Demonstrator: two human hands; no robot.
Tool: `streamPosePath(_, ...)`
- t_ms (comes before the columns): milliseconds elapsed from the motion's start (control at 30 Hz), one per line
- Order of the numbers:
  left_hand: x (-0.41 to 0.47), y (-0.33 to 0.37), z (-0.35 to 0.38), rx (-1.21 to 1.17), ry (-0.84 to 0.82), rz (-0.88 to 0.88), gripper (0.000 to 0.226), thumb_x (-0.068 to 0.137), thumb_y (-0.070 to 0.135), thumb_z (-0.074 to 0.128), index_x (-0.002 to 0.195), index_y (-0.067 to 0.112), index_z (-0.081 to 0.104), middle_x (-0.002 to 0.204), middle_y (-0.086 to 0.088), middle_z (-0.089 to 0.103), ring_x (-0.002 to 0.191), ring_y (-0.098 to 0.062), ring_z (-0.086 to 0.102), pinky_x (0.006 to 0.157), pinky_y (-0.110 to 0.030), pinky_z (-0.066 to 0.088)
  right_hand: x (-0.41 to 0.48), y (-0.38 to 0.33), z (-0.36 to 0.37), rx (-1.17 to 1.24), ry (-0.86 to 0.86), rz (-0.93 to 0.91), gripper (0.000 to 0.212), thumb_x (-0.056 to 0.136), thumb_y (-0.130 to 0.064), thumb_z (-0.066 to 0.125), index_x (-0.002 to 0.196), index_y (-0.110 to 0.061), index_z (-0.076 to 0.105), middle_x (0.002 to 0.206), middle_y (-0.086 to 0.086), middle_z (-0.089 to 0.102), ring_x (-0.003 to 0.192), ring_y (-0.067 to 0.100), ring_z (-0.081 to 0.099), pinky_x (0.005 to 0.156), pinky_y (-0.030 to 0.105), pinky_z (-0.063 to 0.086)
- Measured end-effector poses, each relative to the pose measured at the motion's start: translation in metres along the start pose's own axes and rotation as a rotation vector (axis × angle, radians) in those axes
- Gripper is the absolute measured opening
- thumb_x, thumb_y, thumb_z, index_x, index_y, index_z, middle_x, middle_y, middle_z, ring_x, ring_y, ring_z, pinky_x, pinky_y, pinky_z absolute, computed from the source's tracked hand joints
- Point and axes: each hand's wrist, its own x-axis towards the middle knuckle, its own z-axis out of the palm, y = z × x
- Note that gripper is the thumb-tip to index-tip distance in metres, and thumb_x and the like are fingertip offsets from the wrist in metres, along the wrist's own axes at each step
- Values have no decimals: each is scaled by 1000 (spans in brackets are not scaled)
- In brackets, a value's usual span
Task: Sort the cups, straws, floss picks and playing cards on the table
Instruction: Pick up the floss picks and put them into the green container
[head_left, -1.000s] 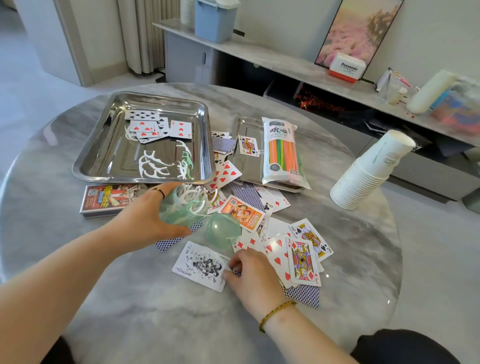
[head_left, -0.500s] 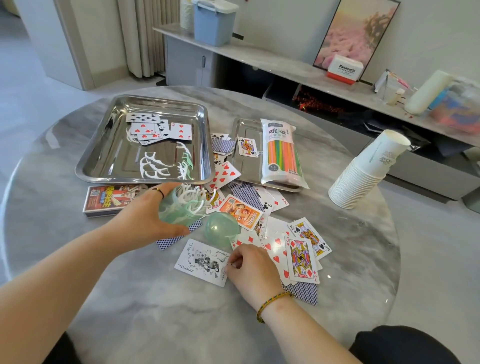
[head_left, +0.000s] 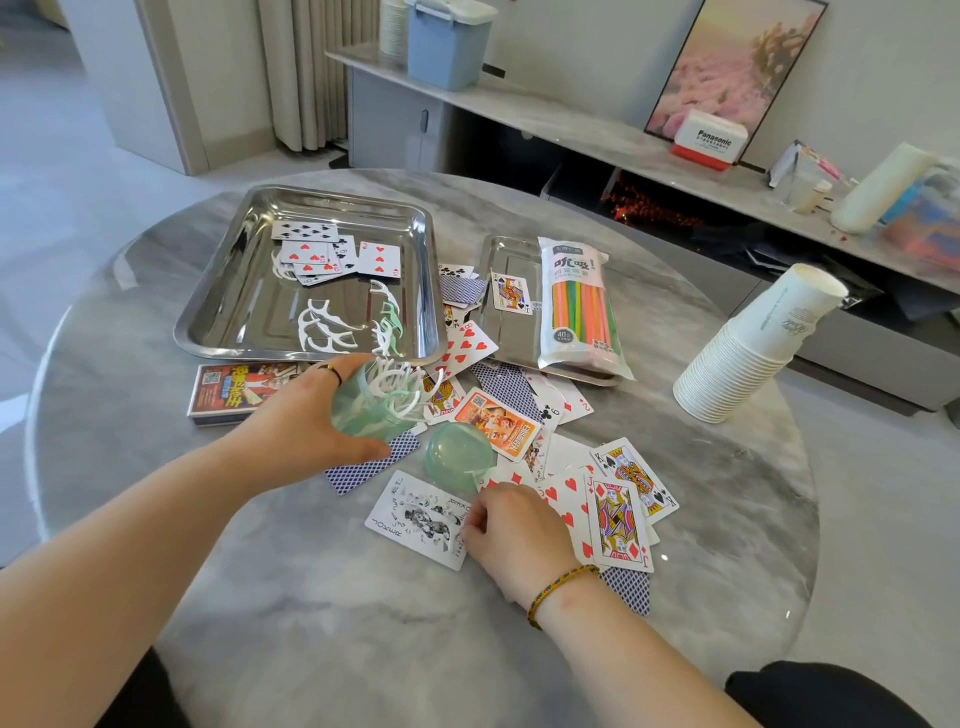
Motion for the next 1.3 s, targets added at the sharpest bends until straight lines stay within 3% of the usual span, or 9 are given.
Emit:
streamPosePath(200,0,0,-1,-5,-3,-2,89,69,27,77,141,23,26,127,-3,49,93,-11,40,80,-20,32,-1,1,0,32,-4,2,24,91,-17,42,102,-8,62,112,8,61,107,22,52,77,25,41)
streamPosePath(433,0,2,-9,-54,36,-9,86,69,22,77,140,21,28,117,1,46,96,-8,35,81,-19,28,0,3,-2,124,-16,25,22,90,-18,46,99,-9,64,108,6,63,101,20,57,66,19,31)
streamPosePath(667,0,2,-13,-81,41,-3,88,68,22,77,141,21,27,127,-2,46,97,-8,36,82,-20,30,3,-12,-3,101,-74,20,29,87,-31,56,110,-13,56,119,3,51,113,20,47,85,26,39)
streamPosePath(833,2,1,-16,-81,70,10,88,68,22,78,140,20,29,114,4,44,97,-7,37,81,-19,30,8,-22,-7,-104,-48,-49,22,92,-16,42,101,-5,60,115,10,58,112,26,48,84,30,40)
streamPosePath(967,1,2,-16,-71,57,7,89,68,24,78,141,22,27,120,2,46,97,-8,38,81,-20,31,9,-25,-9,-110,-93,-23,17,89,-13,45,74,-10,52,113,12,59,112,27,47,81,30,38)
streamPosePath(1067,2,2,-17,-82,67,3,89,68,24,78,141,22,27,108,7,40,96,-7,38,81,-19,30,12,-28,-10,-124,-128,-24,21,86,-13,49,102,-7,60,116,11,58,114,27,46,86,30,39)
streamPosePath(1133,3,1,-19,-86,80,-1,89,67,24,78,141,21,27,106,9,38,96,-7,37,80,-18,29,12,-29,-13,-134,-145,-25,24,85,-15,52,105,-7,59,116,11,58,113,27,47,86,29,40)
streamPosePath(1267,4,1,-20,-102,80,9,89,67,23,79,140,21,28,105,10,38,96,-6,38,80,-17,29,9,-27,-20,-27,-167,-20,3,83,-18,52,80,-19,51,98,7,59,96,25,53,68,25,37)
streamPosePath(1300,4,1,-20,-100,79,13,89,67,23,78,140,22,28,105,10,38,96,-6,38,79,-17,29,10,-23,-22,8,-153,-30,16,82,-18,52,70,-22,43,88,3,55,87,23,51,62,25,35)
